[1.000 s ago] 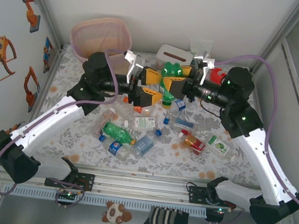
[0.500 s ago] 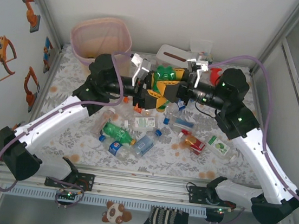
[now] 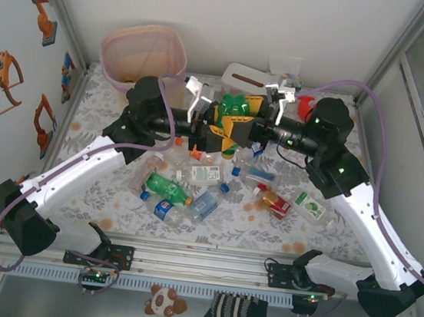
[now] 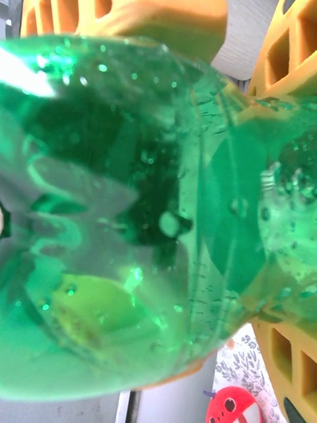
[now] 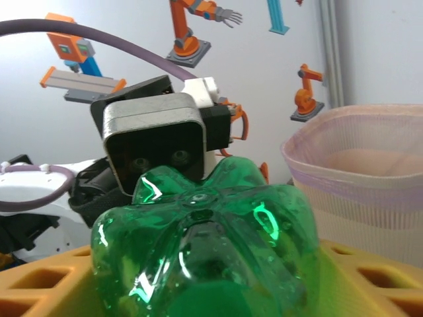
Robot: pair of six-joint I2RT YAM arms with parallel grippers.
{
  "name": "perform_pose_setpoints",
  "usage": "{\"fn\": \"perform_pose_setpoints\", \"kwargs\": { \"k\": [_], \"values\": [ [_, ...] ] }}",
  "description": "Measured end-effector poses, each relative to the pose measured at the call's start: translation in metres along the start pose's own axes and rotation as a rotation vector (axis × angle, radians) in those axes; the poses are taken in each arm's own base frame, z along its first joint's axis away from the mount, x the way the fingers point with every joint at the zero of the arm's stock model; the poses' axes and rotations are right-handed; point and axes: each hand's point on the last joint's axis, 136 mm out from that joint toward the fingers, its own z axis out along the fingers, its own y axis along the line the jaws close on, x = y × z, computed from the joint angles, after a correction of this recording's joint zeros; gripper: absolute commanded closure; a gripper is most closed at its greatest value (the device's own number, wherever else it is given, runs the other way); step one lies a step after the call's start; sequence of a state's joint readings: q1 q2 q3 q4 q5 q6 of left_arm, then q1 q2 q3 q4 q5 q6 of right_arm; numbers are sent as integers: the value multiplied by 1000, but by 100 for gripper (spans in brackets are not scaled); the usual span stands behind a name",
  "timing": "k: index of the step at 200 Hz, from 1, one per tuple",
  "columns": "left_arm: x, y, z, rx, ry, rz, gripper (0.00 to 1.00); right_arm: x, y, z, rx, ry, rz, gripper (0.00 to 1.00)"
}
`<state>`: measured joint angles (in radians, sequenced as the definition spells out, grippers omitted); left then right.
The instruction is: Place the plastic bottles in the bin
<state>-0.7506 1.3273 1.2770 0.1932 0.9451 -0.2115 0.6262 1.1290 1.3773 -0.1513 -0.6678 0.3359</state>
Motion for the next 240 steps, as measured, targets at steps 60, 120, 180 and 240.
{"fn": "perform_pose_setpoints", "kwargs": {
  "k": [60, 120, 180, 240],
  "values": [
    [1, 22, -22, -110, 14, -22, 47, 6, -13, -18, 148, 25, -35, 18],
    [-9, 75, -75, -427, -1, -52, 49, 12, -18, -36, 244, 49, -68, 18],
    [-34, 131, -151, -848, -41, -46, 49, 18, -24, -38, 274, 77, -75, 18],
    [-58, 184, -222, -1136, -90, -75, 50, 20, -25, -40, 286, 89, -85, 18]
  ]
}}
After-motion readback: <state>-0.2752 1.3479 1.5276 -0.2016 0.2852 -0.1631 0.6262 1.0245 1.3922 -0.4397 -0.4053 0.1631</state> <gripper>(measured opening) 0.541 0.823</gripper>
